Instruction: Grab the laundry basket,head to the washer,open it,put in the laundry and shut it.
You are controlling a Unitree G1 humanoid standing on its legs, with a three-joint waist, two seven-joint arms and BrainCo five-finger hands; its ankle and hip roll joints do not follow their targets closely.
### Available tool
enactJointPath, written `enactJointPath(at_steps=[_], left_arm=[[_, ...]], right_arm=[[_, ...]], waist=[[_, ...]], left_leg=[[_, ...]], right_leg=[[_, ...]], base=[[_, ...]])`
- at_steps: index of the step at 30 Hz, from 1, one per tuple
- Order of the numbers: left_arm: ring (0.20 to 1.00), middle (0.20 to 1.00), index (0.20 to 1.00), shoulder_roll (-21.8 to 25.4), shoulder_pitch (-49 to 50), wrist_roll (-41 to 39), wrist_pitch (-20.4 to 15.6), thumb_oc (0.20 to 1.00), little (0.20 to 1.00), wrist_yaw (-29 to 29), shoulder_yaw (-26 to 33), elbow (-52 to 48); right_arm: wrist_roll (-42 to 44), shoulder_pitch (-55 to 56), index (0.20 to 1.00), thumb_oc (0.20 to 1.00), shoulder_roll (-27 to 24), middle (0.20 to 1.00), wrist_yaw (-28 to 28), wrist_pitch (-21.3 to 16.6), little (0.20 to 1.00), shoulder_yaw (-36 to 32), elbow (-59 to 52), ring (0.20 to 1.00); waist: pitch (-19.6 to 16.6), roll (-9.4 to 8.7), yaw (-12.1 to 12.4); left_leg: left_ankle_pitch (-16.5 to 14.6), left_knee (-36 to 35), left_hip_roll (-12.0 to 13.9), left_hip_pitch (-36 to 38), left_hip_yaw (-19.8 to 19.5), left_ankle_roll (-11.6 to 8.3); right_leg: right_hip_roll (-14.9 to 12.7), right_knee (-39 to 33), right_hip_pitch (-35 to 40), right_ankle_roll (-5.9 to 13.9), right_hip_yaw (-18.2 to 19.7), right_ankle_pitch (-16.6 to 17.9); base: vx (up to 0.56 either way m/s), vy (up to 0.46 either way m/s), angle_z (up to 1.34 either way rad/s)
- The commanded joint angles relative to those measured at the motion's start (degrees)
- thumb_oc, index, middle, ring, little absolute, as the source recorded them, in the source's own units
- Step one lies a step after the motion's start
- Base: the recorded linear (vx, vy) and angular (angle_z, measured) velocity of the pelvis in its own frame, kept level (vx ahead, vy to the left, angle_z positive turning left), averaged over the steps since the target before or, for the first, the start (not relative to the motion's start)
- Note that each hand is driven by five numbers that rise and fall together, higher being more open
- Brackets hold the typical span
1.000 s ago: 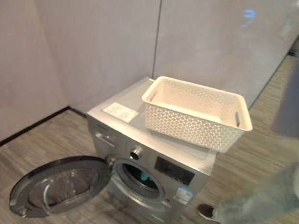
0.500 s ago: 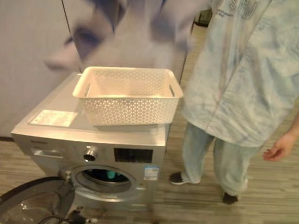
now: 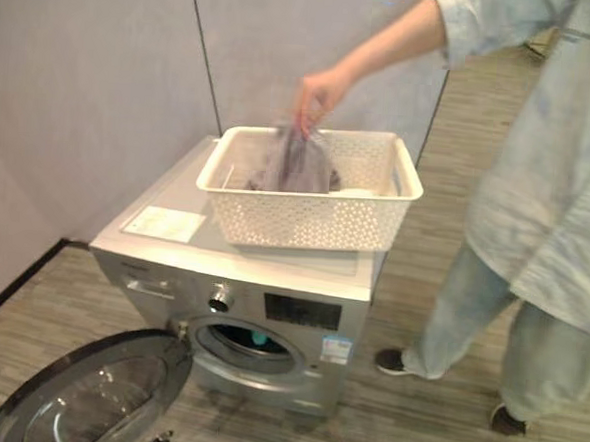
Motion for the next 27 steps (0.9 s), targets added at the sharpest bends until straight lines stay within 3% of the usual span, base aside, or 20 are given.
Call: enactJointPath(at_steps=[1,4,6,7,8,12,13,14,15,19,23,25,27], left_arm=[[1.000,1.000,1.000,1.3,-2.2,-0.2,-0.3,1.000,1.000,-1.1,2.5,-2.3],[1.000,1.000,1.000,1.5,0.3,0.1,0.0,1.000,1.000,-2.0,4.5,-4.7],[1.000,1.000,1.000,1.3,0.3,0.3,-0.2,1.000,1.000,-2.0,4.9,-4.5],[1.000,1.000,1.000,0.9,0.2,0.9,-0.2,1.000,1.000,-1.5,5.7,-3.8],[1.000,1.000,1.000,0.9,0.2,0.9,-0.2,1.000,1.000,-1.5,5.6,-3.7],[1.000,1.000,1.000,-0.5,-0.2,2.5,0.1,1.000,1.000,-0.4,8.0,-1.5],[1.000,1.000,1.000,-0.5,-0.3,2.5,0.1,1.000,1.000,-0.4,8.0,-1.4],[1.000,1.000,1.000,-0.6,-1.2,3.3,0.3,1.000,1.000,0.4,7.9,-0.2],[1.000,1.000,1.000,-0.7,-1.3,3.6,0.3,1.000,1.000,0.6,7.9,-0.3],[1.000,1.000,1.000,-0.7,-1.8,4.7,0.4,1.000,1.000,0.5,7.4,-0.2],[1.000,1.000,1.000,-0.4,-2.5,5.5,0.7,1.000,1.000,-0.9,6.0,-0.2],[1.000,1.000,1.000,0.2,-2.9,5.2,0.4,1.000,1.000,-2.1,4.7,0.2],[1.000,1.000,1.000,0.2,-3.2,4.6,0.4,1.000,1.000,-2.5,4.4,0.4]], right_arm=[[2.3,-1.0,1.000,1.000,-3.1,1.000,-3.2,-2.2,1.000,-4.6,-5.4,1.000],[-3.4,4.1,1.000,1.000,-6.7,1.000,-6.5,-2.5,1.000,-9.5,-23.7,1.000],[-5.8,5.8,1.000,1.000,-7.3,1.000,-7.7,-3.2,1.000,-11.3,-28.7,1.000],[-9.1,8.5,1.000,1.000,-8.1,1.000,-9.8,-5.0,1.000,-15.3,-39.0,1.000],[-9.2,8.7,1.000,1.000,-8.0,1.000,-9.8,-4.9,1.000,-15.4,-39.3,1.000],[-18.5,11.3,1.000,1.000,-7.1,1.000,-17.3,-9.2,1.000,-29.5,-64.5,1.000],[-18.7,11.4,1.000,1.000,-6.9,1.000,-17.3,-8.9,1.000,-29.7,-65.0,1.000],[-23.2,8.8,1.000,1.000,-6.8,1.000,-19.6,-10.0,1.000,-32.4,-75.0,1.000],[-24.2,7.9,1.000,1.000,-6.9,1.000,-19.6,-10.2,1.000,-33.0,-78.2,1.000],[-25.0,4.8,1.000,1.000,-9.7,1.000,-18.5,-10.1,1.000,-33.4,-84.0,1.000],[-20.4,0.4,1.000,1.000,-17.9,1.000,-14.6,-10.9,1.000,-31.8,-85.1,1.000],[-16.0,-3.5,1.000,1.000,-26.2,1.000,-9.6,-10.7,1.000,-28.5,-82.8,1.000],[-13.6,-5.8,1.000,1.000,-30.1,1.000,-7.5,-10.5,1.000,-26.1,-80.2,1.000]], waist=[[2.7,-1.12,-1.0],[2.7,-0.92,-1.2],[2.7,-0.82,-1.4],[2.9,-0.74,-2.0],[2.9,-0.73,-1.9],[1.9,-0.14,-3.1],[2.0,-0.22,-3.0],[1.2,-0.36,-2.7],[1.0,-0.42,-2.6],[0.7,-0.87,-2.0],[0.5,-1.91,-1.1],[0.4,-3.11,0.1],[0.5,-3.35,0.4]], left_leg=[[-3.5,0.7,-0.3,-0.4,-3.8,1.76],[-3.6,0.7,0.0,-0.5,-4.1,1.67],[-3.6,0.7,0.0,-0.5,-4.3,1.67],[-3.7,0.7,0.2,-0.4,-4.4,1.66],[-3.7,0.7,0.2,-0.5,-4.4,1.66],[-4.6,0.7,0.7,0.2,-4.6,1.71],[-4.3,0.7,0.7,0.0,-4.6,1.69],[-4.4,0.7,0.8,0.2,-4.7,1.68],[-4.5,0.7,0.9,0.3,-4.8,1.69],[-4.5,0.7,1.1,0.3,-4.9,1.65],[-4.3,0.7,1.3,0.1,-5.0,1.45],[-4.0,0.7,1.4,0.0,-5.2,1.23],[-3.8,0.7,1.5,-0.2,-5.3,1.07]], right_leg=[[-2.6,1.6,1.6,4.04,1.2,-5.0],[-2.6,1.5,2.1,4.04,0.6,-5.3],[-2.5,1.5,2.1,4.05,0.5,-5.4],[-2.5,1.6,2.3,4.03,0.4,-5.6],[-2.5,1.6,2.3,4.03,0.3,-5.6],[-1.9,1.8,3.0,3.90,0.6,-6.9],[-1.9,1.8,2.9,3.83,0.6,-6.7],[-1.7,1.6,3.2,3.72,0.5,-6.9],[-1.7,1.6,3.3,3.69,0.5,-7.0],[-1.4,1.6,3.4,3.60,0.5,-7.1],[-1.3,1.7,3.5,3.51,0.2,-7.0],[-1.3,1.6,3.7,3.42,-0.1,-7.0],[-1.3,1.5,3.7,3.37,-0.4,-6.9]], base=[[0.03,-0.017,0.19],[0.04,-0.010,0.08],[0.02,0.001,0.09],[0.02,-0.001,0.15],[0.03,-0.003,0.16],[0.05,0.001,0.05],[0.05,-0.012,-0.01],[0.00,0.000,0.00],[0.05,-0.011,-0.02],[0.00,0.000,0.00],[0.00,0.000,0.00],[0.00,0.000,0.00],[-0.01,-0.005,0.02]])
